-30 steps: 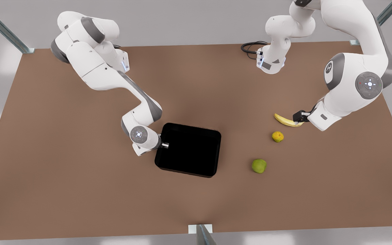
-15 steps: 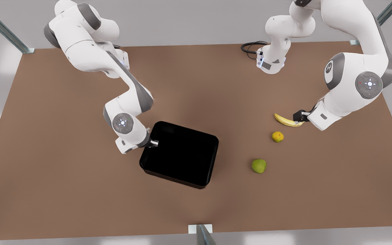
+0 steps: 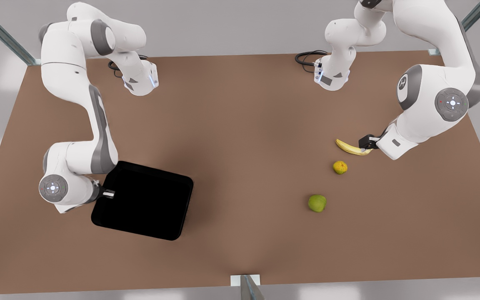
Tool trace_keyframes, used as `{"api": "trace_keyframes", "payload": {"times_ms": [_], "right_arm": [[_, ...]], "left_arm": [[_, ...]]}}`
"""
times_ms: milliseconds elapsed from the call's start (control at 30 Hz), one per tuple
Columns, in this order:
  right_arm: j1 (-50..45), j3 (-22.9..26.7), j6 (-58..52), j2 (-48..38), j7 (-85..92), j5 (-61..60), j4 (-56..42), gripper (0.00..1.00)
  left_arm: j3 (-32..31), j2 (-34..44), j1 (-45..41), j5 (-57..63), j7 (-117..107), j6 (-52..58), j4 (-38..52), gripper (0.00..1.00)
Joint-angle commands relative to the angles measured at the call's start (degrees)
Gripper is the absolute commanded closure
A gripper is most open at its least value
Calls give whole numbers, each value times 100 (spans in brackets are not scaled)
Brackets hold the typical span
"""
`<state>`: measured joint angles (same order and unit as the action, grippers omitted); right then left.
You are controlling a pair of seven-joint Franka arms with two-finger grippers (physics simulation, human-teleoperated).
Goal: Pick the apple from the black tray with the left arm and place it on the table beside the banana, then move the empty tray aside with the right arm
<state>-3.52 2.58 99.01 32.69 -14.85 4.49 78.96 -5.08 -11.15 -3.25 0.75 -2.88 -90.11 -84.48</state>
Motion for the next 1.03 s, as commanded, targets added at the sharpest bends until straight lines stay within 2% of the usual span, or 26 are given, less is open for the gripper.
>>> {"api": "trace_keyframes", "payload": {"times_ms": [0,67,200,333,400,433,467,500,567,633,700,767,800,1000], "right_arm": [[44,216,391,176,4148,-62,-38,82],[114,436,839,431,4692,-378,-47,82],[141,462,1489,826,4816,-413,-47,82],[141,462,1736,1073,4754,-422,-47,80],[149,462,1797,1090,4754,-422,-47,76],[149,462,1797,1090,4763,-422,-47,69],[185,462,1797,1090,4798,-440,-47,31],[185,471,1797,1081,4807,-677,-47,0],[149,454,1736,757,4790,-712,-47,0],[123,252,805,-306,4413,-923,-47,0],[123,-302,-355,-1370,3305,-528,-30,0],[536,-1304,-1094,-2064,2100,-62,225,0],[711,-1296,-1340,-2294,2153,-36,348,0],[773,-1208,-1358,-2223,2074,52,471,0]], "left_arm": [[-2,-1,0,4,24,3,11,0],[-2,-1,0,4,15,3,11,0],[-2,-10,0,4,24,-6,2,0],[-2,-10,0,4,59,-33,63,0],[7,-18,9,-49,68,-155,116,0],[-2,-10,0,-5,59,-296,107,0],[7,-18,0,-14,59,-358,107,0],[-2,-45,0,4,41,-384,107,0],[-2,-54,0,12,41,-393,107,0],[-2,-80,0,12,33,-393,116,0],[-2,-80,0,12,33,-393,116,0],[-2,-80,0,21,33,-393,116,0],[-2,-89,0,21,33,-393,107,0],[-2,-89,-9,92,33,-393,107,0]]}}
